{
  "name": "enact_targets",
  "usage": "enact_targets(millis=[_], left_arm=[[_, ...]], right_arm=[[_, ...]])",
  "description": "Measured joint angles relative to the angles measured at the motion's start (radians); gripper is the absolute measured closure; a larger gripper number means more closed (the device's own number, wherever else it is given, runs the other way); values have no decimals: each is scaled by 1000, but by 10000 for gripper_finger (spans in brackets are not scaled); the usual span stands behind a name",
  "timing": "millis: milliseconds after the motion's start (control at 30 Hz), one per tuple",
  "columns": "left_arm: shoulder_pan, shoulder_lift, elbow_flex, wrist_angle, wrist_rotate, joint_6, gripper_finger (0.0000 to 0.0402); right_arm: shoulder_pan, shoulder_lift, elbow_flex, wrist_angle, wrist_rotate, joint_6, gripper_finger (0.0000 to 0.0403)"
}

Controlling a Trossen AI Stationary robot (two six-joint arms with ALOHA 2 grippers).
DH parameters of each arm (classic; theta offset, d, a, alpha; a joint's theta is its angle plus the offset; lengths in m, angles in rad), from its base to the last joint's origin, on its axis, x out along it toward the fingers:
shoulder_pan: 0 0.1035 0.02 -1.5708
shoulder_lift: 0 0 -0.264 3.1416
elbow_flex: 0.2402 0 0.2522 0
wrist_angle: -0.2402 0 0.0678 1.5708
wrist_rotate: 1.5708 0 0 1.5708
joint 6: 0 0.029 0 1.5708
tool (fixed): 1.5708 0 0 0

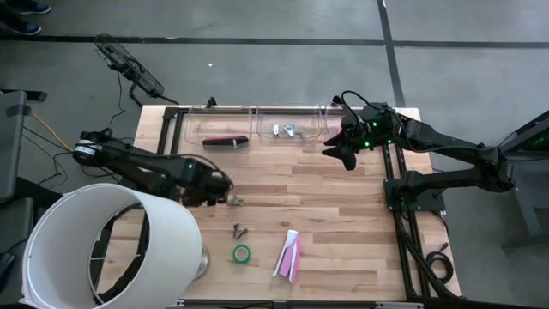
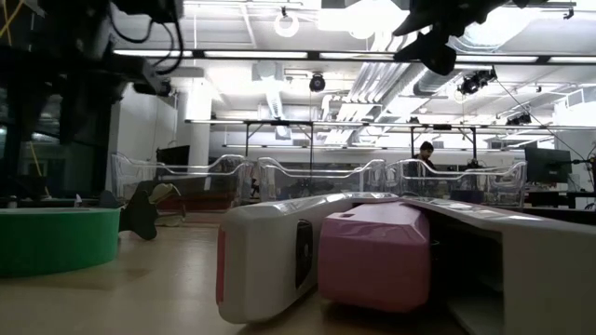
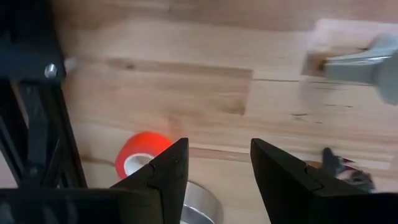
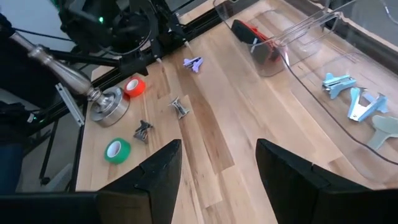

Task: Pick and place Stapler, Stapler remover, tape
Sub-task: Put the red tape into the right transparent bin

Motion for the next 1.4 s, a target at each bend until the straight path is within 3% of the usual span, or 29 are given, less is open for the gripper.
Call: enact_targets(millis=[133, 467, 600, 867, 1067, 1400], left_arm=[[-81, 0, -27, 27, 13, -146, 234], [-217, 0, -48, 73, 18, -325, 232], [-248, 10, -48, 88, 22, -367, 201], [-261, 94, -48, 90, 88, -403, 114], [-261, 148, -51, 131, 124, -402, 112], [-261, 150, -184, 347, 165, -448, 119]], right_arm=[[13, 0, 0, 0, 0, -1, 206], [26, 0, 0, 0, 0, -17, 206], [26, 0, 0, 0, 0, -19, 206], [26, 0, 0, 0, 0, -20, 205], [26, 0, 0, 0, 0, -20, 206], [26, 0, 0, 0, -21, -20, 206]])
